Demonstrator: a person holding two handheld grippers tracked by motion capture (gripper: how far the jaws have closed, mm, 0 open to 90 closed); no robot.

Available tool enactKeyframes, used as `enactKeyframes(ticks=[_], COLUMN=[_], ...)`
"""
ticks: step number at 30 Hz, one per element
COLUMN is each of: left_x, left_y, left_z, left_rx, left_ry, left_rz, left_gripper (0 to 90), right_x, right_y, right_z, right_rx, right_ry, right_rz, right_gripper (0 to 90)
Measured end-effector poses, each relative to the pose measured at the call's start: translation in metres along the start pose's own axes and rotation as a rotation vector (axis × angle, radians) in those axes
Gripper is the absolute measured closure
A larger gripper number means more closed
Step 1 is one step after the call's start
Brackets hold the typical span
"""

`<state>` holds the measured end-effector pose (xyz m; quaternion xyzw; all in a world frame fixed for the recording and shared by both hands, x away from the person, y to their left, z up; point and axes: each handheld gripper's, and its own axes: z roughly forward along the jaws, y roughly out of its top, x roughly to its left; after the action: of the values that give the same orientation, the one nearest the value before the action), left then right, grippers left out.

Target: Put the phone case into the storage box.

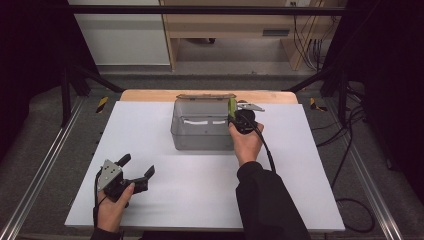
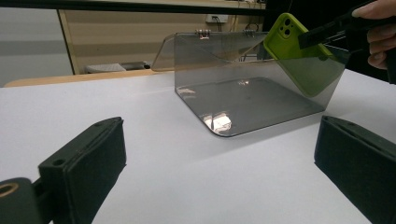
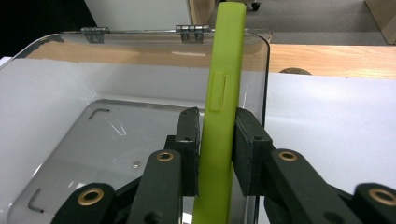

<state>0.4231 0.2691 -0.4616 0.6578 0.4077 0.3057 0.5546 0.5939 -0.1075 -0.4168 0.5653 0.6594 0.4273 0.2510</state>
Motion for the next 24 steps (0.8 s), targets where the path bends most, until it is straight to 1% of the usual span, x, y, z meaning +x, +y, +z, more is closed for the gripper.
enactKeyframes(ticks=[4, 10, 13, 17, 24], left_x=[-0.0006, -0.0008, -0.0008, -0.0010, -0.0010], left_y=[-0.0002, -0.0002, -0.0002, -0.0003, -0.0003], left_z=[0.0005, 0.0007, 0.0008, 0.0010, 0.0010], left_rx=[0.004, 0.005, 0.006, 0.006, 0.007], left_ry=[-0.005, -0.008, -0.009, -0.009, -0.009], left_rz=[0.002, 0.005, 0.005, 0.006, 0.006], left_gripper=[2.1, 2.1, 2.1, 2.1, 2.1], right_x=[0.0010, 0.0016, 0.0015, -0.0001, -0.0003], right_y=[0.0000, 0.0004, 0.0005, 0.0011, 0.0006], right_z=[0.0001, 0.0004, 0.0004, -0.0001, -0.0003], right_rx=[0.003, 0.006, 0.008, 0.017, 0.013], right_ry=[-0.006, -0.011, -0.013, -0.012, -0.009], right_rz=[-0.016, -0.019, -0.035, -0.041, -0.034], right_gripper=[73.4, 72.8, 75.4, 78.1, 77.5])
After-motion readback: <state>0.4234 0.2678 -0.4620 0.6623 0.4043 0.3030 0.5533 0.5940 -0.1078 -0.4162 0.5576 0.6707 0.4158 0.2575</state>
